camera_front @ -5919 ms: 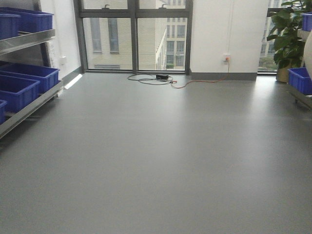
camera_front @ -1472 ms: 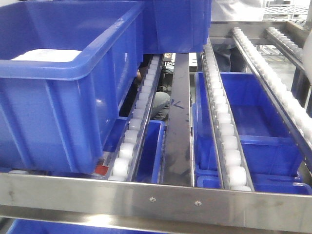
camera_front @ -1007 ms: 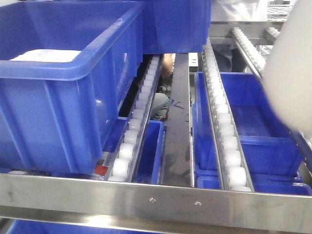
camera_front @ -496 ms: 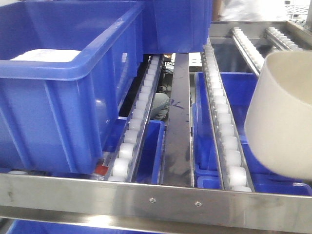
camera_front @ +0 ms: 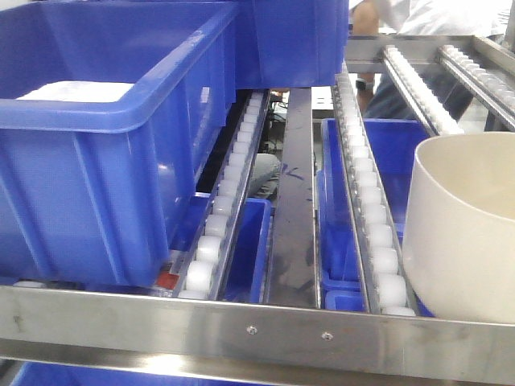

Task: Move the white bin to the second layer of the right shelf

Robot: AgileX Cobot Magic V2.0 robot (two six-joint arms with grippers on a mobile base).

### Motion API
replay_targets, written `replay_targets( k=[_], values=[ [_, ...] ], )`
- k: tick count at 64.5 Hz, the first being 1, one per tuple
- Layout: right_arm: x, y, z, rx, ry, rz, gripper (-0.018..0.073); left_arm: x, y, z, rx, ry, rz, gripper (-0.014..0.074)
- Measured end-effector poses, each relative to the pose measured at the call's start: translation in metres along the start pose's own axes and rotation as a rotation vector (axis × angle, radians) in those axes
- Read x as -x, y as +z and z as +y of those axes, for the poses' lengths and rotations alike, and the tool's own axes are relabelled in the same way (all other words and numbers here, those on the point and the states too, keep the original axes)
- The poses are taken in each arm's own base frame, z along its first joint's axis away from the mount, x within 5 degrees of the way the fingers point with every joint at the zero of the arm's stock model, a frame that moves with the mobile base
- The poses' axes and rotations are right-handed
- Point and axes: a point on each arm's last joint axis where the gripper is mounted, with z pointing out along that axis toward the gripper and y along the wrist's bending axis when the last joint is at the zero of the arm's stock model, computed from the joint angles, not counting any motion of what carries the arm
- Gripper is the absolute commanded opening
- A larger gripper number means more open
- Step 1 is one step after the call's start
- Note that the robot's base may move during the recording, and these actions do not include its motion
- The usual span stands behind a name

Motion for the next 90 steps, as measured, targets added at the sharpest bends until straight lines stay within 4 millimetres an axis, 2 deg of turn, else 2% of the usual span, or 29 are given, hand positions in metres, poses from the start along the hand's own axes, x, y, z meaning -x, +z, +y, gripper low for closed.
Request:
replay_targets(
  k=[6, 11, 15, 19, 28, 37, 45, 54, 62, 78, 90],
  values=[
    [0.012, -0.018, 0.005, 0.015, -0.011, -0.03, 0.0407, 0.0, 0.0, 0.0, 0.0, 0.0, 0.0, 0.0085],
    [0.026, -0.045, 0.011, 0.037, -0.037, -0.098, 0.0393, 0.0, 0.0, 0.0, 0.0, 0.0, 0.0, 0.0085],
    [0.029, -0.064, 0.013, 0.049, -0.061, -0.146, 0.0346, 0.0, 0.0, 0.0, 0.0, 0.0, 0.0, 0.0085],
    [0.025, -0.08, 0.014, 0.057, -0.086, -0.177, 0.0253, 0.0, 0.0, 0.0, 0.0, 0.0, 0.0, 0.0085],
    [0.001, -0.103, 0.01, 0.062, -0.147, -0.242, 0.0041, 0.0, 0.0, 0.0, 0.0, 0.0, 0.0, 0.0085],
    [-0.033, -0.122, 0.003, 0.07, -0.18, -0.367, 0.0057, 0.0, 0.0, 0.0, 0.0, 0.0, 0.0, 0.0085],
    [-0.071, -0.136, -0.006, 0.085, -0.191, -0.532, 0.0057, 0.0, 0.0, 0.0, 0.0, 0.0, 0.0, 0.0085],
    [-0.101, -0.147, -0.013, 0.104, -0.195, -0.701, 0.0057, 0.0, 0.0, 0.0, 0.0, 0.0, 0.0, 0.0085],
    [-0.117, -0.155, -0.016, 0.116, -0.199, -0.783, 0.0057, 0.0, 0.0, 0.0, 0.0, 0.0, 0.0, 0.0085],
    [-0.12, -0.157, -0.017, 0.117, -0.202, -0.803, 0.0057, 0.0, 0.0, 0.0, 0.0, 0.0, 0.0, 0.0085],
    [-0.122, -0.141, -0.025, 0.007, -0.299, -0.871, 0.0057, 0.0, 0.0, 0.0, 0.0, 0.0, 0.0, 0.0085]
  ],
)
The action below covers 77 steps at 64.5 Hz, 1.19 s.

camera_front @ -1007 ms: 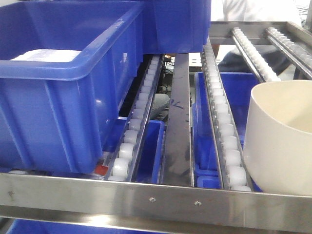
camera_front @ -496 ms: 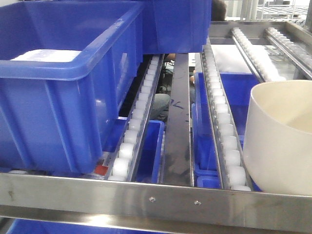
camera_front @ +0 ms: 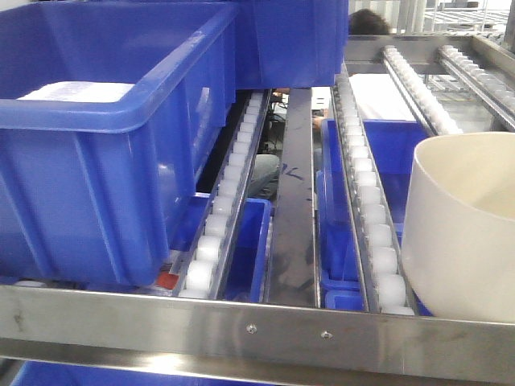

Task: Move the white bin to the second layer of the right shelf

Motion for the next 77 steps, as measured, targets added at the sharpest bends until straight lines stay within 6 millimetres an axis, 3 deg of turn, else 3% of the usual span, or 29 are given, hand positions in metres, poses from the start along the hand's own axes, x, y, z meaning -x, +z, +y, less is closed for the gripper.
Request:
replay_targets(
  k=[9, 26, 77],
  values=[
    [-0.026, 0.005, 0.001, -0.008, -0.018, -0.072, 0.0057, 0.0, 0.0, 0.0, 0.0, 0.0, 0.0, 0.0085],
    [-0.09, 0.012, 0.005, 0.002, 0.019, 0.032, 0.0057, 0.0, 0.0, 0.0, 0.0, 0.0, 0.0, 0.0085],
    [-0.091, 0.013, 0.005, 0.0, 0.057, 0.017, 0.0057, 0.0, 0.0, 0.0, 0.0, 0.0, 0.0, 0.0085]
  ],
)
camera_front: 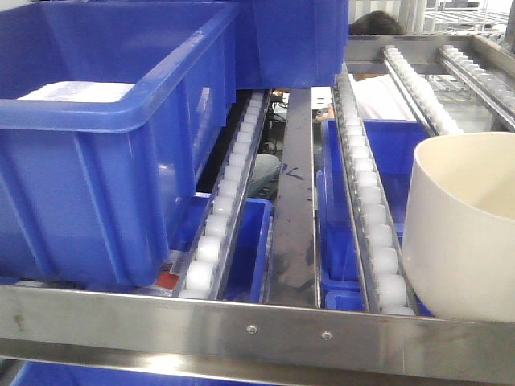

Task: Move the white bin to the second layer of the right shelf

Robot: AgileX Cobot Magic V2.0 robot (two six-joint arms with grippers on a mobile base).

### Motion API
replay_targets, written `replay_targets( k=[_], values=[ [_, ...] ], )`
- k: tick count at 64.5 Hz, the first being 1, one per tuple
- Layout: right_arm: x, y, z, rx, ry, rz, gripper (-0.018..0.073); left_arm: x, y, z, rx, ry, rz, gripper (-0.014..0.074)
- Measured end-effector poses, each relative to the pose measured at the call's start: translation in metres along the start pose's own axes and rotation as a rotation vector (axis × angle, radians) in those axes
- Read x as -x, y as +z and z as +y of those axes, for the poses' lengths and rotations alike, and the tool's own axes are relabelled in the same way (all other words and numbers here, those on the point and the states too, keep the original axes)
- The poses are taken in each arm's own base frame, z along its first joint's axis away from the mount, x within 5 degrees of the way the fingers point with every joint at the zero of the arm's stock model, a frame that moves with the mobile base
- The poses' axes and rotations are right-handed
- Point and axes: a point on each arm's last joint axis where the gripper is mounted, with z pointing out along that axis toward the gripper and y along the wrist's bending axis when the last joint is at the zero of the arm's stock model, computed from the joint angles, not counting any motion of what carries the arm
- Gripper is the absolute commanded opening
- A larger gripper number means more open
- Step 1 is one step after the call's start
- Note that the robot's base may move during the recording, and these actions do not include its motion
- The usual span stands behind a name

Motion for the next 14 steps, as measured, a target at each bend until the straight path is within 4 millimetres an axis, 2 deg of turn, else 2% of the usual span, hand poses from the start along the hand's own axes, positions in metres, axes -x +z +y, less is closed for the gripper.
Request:
replay_targets(
  k=[14],
  values=[
    [0.0, 0.0, 0.0, 0.0, 0.0, 0.0, 0.0057, 0.0, 0.0, 0.0, 0.0, 0.0, 0.0, 0.0085]
  ],
)
